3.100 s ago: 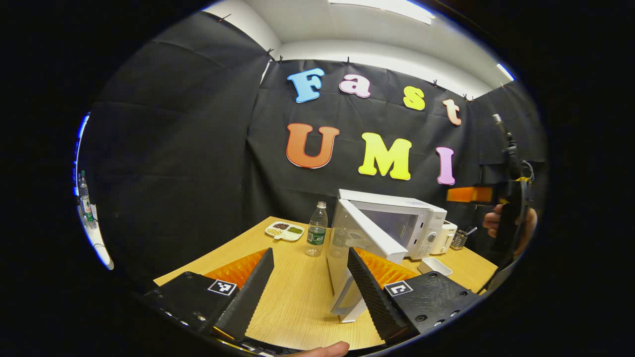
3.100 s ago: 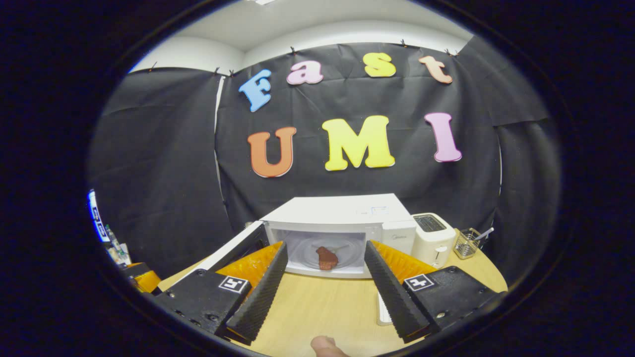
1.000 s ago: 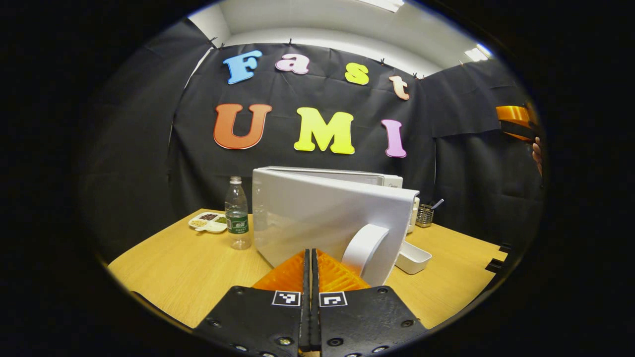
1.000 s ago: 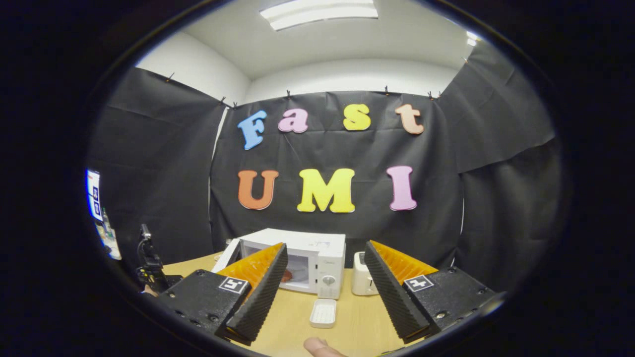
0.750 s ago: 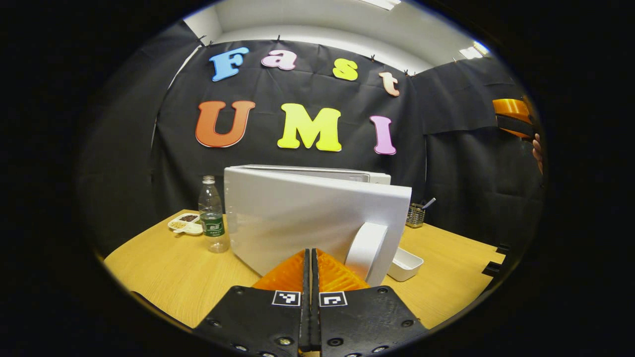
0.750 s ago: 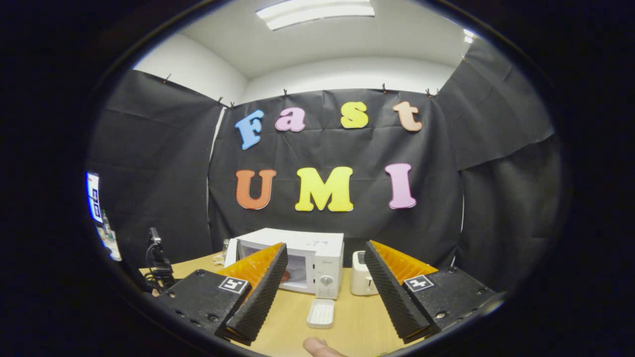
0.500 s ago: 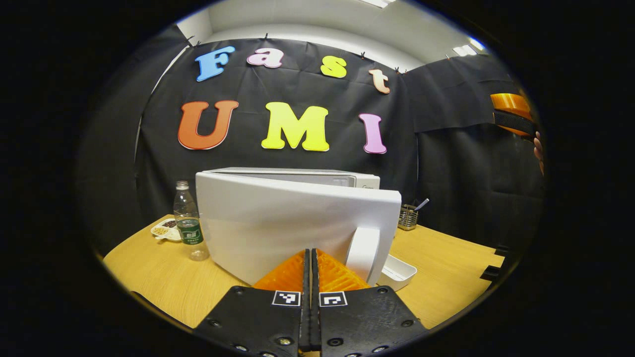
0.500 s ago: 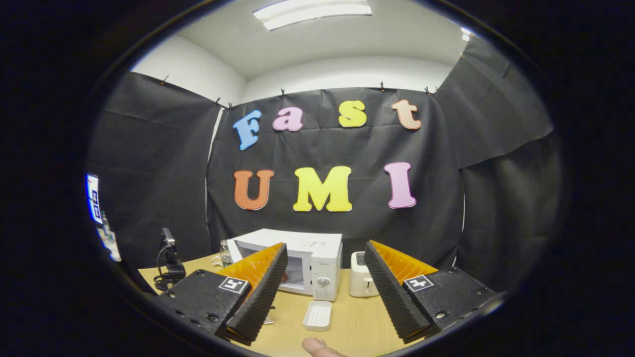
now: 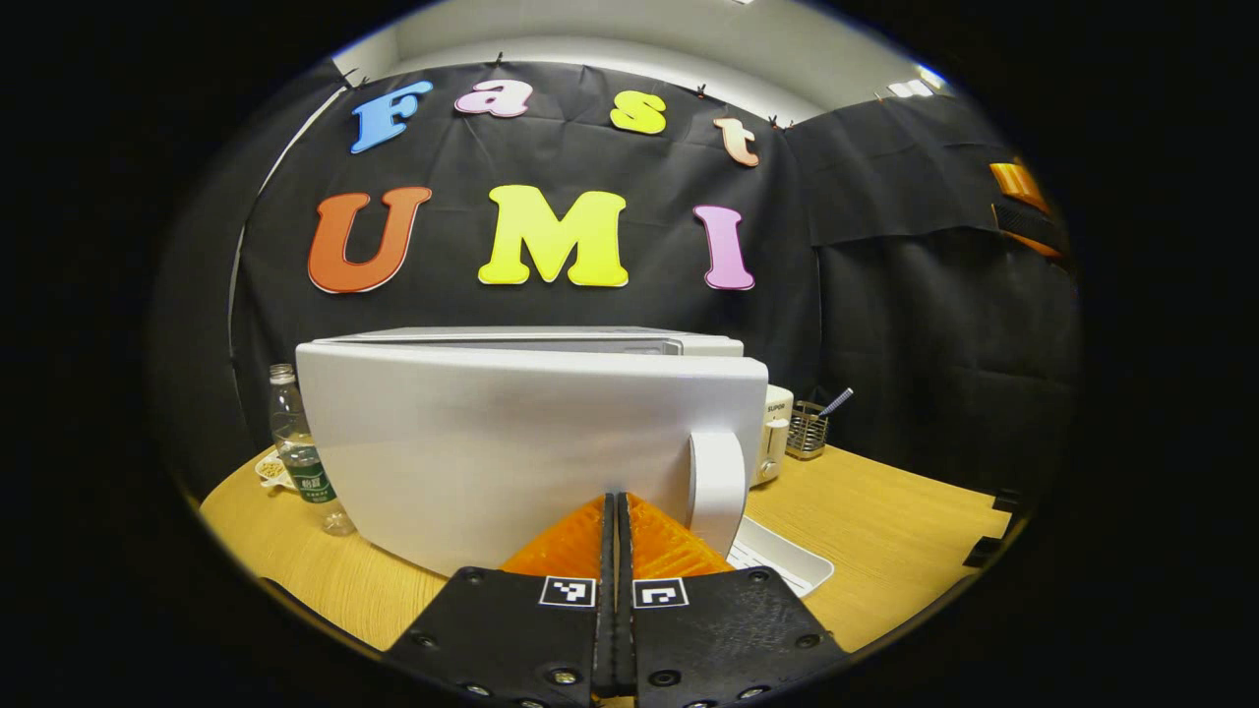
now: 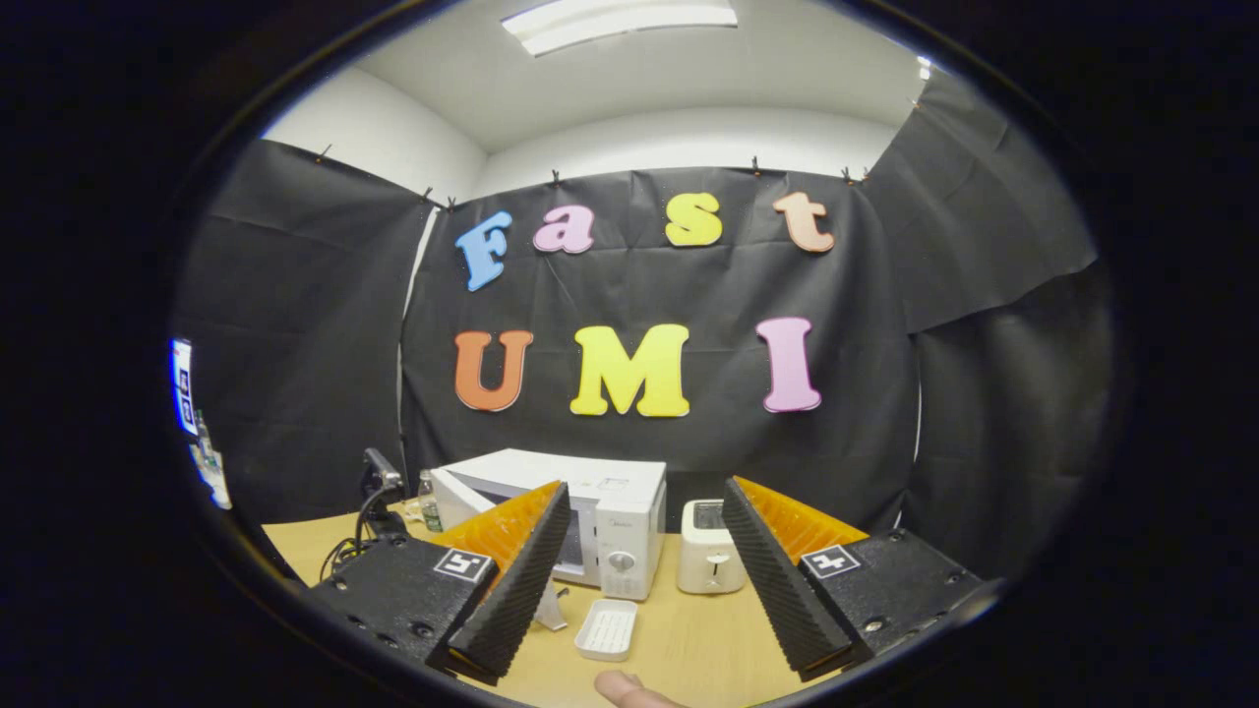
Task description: Open the microwave oven with the left hand, put the food in, and close the microwave oven.
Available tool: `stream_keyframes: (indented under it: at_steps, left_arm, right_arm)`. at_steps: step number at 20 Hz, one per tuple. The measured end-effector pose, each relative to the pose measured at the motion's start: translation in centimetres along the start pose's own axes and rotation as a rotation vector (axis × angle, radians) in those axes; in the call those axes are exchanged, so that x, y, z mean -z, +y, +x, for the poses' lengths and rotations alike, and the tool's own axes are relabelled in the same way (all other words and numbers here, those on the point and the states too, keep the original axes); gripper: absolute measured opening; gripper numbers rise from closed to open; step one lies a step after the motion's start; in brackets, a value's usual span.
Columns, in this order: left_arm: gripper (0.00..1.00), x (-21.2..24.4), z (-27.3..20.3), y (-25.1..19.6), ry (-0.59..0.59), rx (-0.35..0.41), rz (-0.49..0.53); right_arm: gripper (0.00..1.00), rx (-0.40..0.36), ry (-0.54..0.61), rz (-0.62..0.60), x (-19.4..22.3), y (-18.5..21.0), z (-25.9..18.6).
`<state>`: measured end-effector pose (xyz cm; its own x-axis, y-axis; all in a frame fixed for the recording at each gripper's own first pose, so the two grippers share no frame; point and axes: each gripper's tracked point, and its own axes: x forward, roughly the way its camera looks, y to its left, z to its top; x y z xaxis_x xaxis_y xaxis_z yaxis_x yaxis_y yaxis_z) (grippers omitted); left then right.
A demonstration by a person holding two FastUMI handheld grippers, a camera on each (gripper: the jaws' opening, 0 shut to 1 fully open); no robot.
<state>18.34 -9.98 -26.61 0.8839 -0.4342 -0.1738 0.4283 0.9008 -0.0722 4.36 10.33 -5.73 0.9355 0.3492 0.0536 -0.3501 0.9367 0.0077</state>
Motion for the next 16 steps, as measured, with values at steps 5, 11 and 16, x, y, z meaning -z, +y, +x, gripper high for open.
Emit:
stream_keyframes:
  at_steps: [5, 11, 16]
  left_arm:
    - [0.00, -0.3, 3.4, 0.0, 0.015, -0.010, -0.006]
    - [0.00, 0.2, 7.5, -0.1, 0.025, -0.035, -0.016]
    - [0.00, 0.9, 10.8, 0.6, 0.058, -0.068, -0.027]
  right_arm:
    - [0.99, 0.006, 0.011, 0.019, 1.0, -1.5, 0.9]
    - [0.99, 0.014, 0.025, 0.032, 1.8, -2.9, 1.7]
    - [0.99, -0.001, 0.070, 0.027, 2.6, -2.7, 2.1]
